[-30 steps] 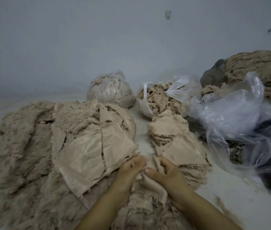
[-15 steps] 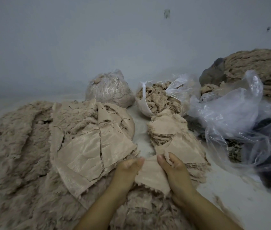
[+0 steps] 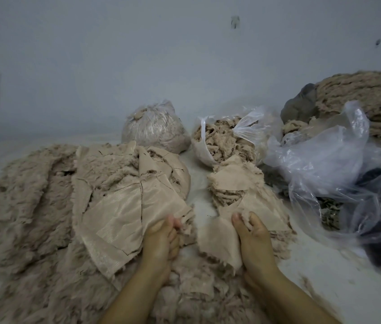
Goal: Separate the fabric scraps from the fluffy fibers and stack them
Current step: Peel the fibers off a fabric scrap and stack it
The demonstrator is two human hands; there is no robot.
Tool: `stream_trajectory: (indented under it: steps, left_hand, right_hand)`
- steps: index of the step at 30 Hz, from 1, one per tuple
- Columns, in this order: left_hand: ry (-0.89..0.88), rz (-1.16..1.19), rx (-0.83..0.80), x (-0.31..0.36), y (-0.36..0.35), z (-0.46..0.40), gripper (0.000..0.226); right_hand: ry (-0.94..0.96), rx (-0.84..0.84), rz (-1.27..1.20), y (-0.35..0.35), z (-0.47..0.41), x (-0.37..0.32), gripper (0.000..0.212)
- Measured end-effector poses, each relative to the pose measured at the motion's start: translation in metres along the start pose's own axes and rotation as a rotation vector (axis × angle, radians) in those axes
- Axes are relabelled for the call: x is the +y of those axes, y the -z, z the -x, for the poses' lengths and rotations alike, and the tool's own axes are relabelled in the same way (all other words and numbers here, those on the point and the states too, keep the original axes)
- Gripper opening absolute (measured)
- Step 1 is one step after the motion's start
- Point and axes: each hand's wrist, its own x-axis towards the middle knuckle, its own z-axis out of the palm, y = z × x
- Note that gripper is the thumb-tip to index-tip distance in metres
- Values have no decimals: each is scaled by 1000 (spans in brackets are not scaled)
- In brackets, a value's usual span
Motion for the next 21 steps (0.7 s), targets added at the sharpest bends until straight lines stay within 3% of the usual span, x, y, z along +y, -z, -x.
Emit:
stream_trajectory:
  steps: [5, 8, 11, 15, 19, 21]
  left_hand:
    - [163, -34, -314, -16, -17, 13, 52]
    - [130, -19, -476, -22, -21, 18, 50]
    - [129, -28, -412, -25, -19, 16, 51]
    - [120, -218, -335, -25, -19, 17, 24]
    - [156, -282, -434, -20, -19, 22, 32]
    - [143, -349, -470, -19, -17, 24, 24]
  right_hand:
    - [48, 64, -7, -12, 3, 4, 31]
    - [63, 30, -23, -17, 5, 5, 31]
    - [58, 47, -43, -16, 5, 7, 29]
    - [27, 71, -131, -12, -1, 8, 19]
    - [26, 55, -175, -9, -2, 6, 18]
    - [30, 50, -163, -10, -1, 7, 19]
